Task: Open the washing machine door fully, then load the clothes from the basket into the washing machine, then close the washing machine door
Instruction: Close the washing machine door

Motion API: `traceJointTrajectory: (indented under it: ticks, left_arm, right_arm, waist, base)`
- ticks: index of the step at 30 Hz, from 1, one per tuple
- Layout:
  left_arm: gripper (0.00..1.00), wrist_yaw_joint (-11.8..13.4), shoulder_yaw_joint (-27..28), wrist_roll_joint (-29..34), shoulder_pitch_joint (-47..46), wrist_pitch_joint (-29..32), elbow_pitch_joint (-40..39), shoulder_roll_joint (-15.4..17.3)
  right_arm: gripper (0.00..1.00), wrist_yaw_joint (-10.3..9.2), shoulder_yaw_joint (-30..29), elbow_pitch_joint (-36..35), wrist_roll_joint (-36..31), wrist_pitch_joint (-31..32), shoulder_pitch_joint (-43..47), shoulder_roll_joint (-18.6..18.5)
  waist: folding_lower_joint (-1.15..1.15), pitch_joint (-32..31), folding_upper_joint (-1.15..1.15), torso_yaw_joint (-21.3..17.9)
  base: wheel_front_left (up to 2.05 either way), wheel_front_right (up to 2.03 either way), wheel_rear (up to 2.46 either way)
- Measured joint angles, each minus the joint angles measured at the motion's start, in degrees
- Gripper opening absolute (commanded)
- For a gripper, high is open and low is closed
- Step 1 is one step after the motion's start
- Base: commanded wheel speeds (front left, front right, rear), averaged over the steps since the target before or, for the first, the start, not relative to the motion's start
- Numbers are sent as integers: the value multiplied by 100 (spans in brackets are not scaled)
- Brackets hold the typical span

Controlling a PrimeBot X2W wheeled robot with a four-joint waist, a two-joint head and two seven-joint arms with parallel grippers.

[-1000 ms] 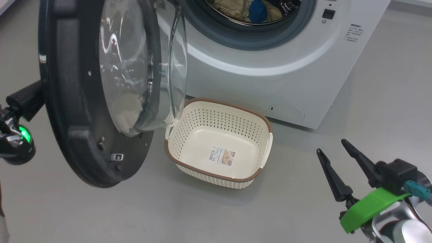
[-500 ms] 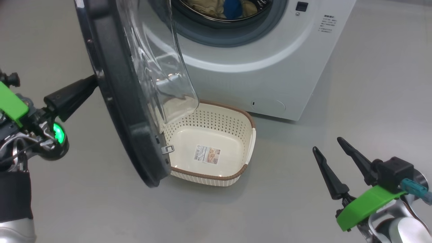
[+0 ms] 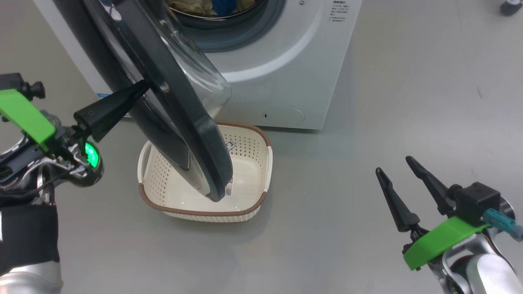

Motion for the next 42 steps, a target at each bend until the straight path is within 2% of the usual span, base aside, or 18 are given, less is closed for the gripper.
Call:
traceJointTrajectory:
  ticks: [4,11,24,34,42]
  left_arm:
    - [0,-94,-19,13,-92,-24,46,-43]
    - [0,-361,35,111,-508,-459,339,-208]
    - [0,-810,282,531,-1111,-1315,1067,-227]
    - [0,-890,437,735,-1456,-1920,1583,-182]
    - [0,-905,499,726,-1500,-2042,1670,-165]
  right_arm:
    - [100,0,14,25,0,-56,-102,23]
    - [100,0,22,100,18,-165,-154,101]
    - [100,0,56,303,59,-354,-365,170]
    - [100,0,87,448,102,-472,-488,224]
    - [100,0,54,483,101,-499,-488,268]
  waist:
    - [0,73,0,-188]
    - [0,244,0,-589]
    - [0,452,0,-1314]
    - [0,533,0,-1731]
    - [0,489,0,-1754]
  base:
    - [0,0,0]
    - [0,0,0]
    - [0,0,0]
    - [0,0,0]
    - [0,0,0]
